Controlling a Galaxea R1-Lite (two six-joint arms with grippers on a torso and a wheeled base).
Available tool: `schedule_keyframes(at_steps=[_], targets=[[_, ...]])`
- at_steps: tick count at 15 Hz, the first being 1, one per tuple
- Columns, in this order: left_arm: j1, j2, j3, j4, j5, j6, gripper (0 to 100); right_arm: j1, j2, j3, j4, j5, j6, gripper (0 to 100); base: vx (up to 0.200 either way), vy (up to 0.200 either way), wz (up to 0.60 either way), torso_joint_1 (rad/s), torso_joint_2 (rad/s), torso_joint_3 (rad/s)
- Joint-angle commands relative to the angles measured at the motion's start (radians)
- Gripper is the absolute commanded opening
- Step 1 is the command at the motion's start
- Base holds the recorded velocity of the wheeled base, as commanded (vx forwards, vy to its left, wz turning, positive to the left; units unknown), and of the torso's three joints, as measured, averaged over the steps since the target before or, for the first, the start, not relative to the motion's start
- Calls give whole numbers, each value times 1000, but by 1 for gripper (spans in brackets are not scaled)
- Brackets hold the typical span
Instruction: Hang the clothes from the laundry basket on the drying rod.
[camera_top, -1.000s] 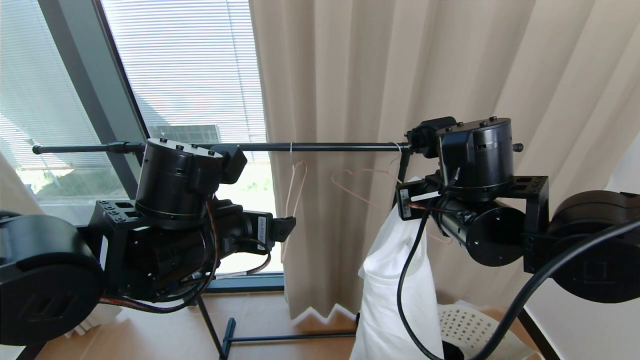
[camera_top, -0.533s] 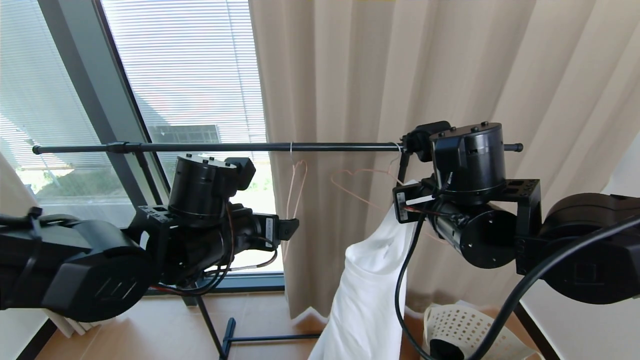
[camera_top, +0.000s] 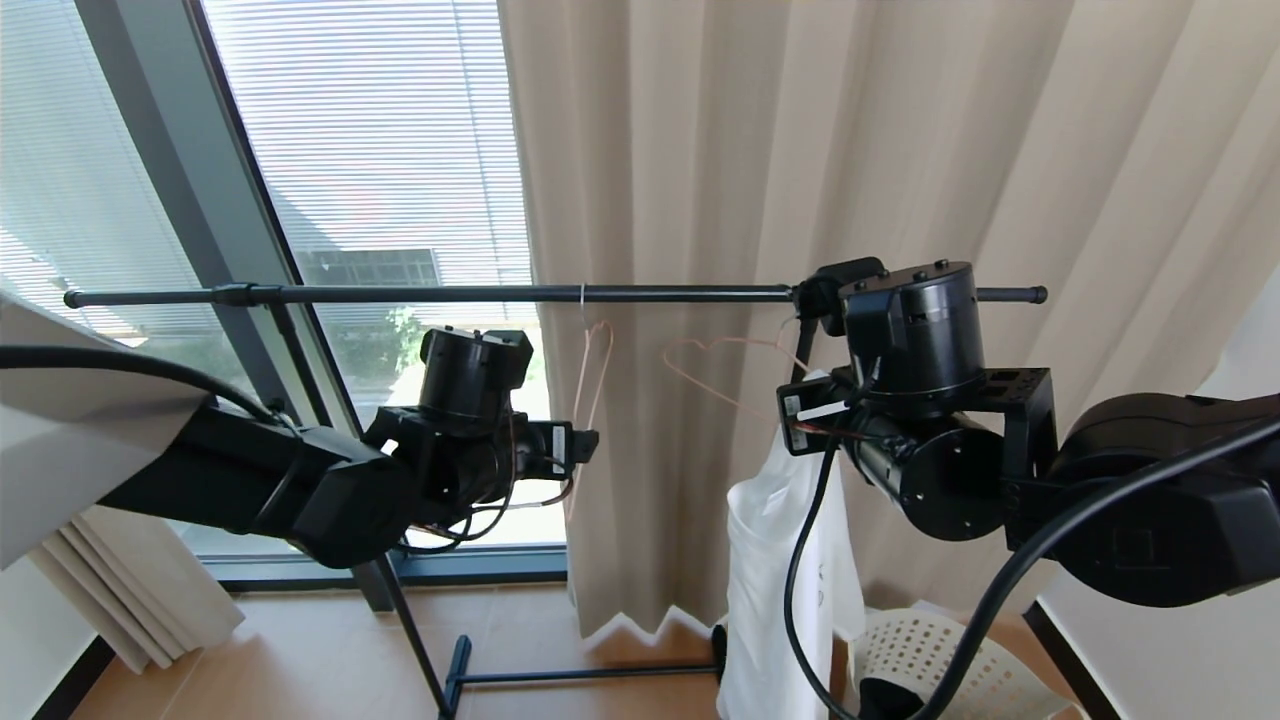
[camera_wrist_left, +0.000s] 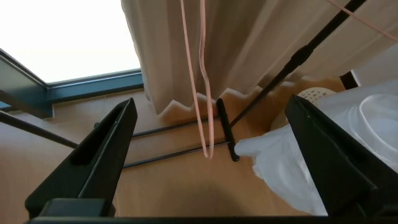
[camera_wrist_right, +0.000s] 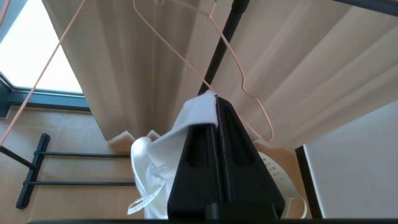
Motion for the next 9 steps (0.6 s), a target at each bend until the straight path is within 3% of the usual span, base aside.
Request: schedule_keyframes(at_steps=[1,5,9], targets=[[12,57,-42,3,1,0,100,0,12,-1,-1,0,0,0,0,0,0,0,0,0],[5,69,-91,9,1,0,100,0,10,-3,-1,0,0,0,0,0,0,0,0,0],[9,154,-226,55,1,12,100,0,15,-3,-1,0,0,0,0,0,0,0,0,0]])
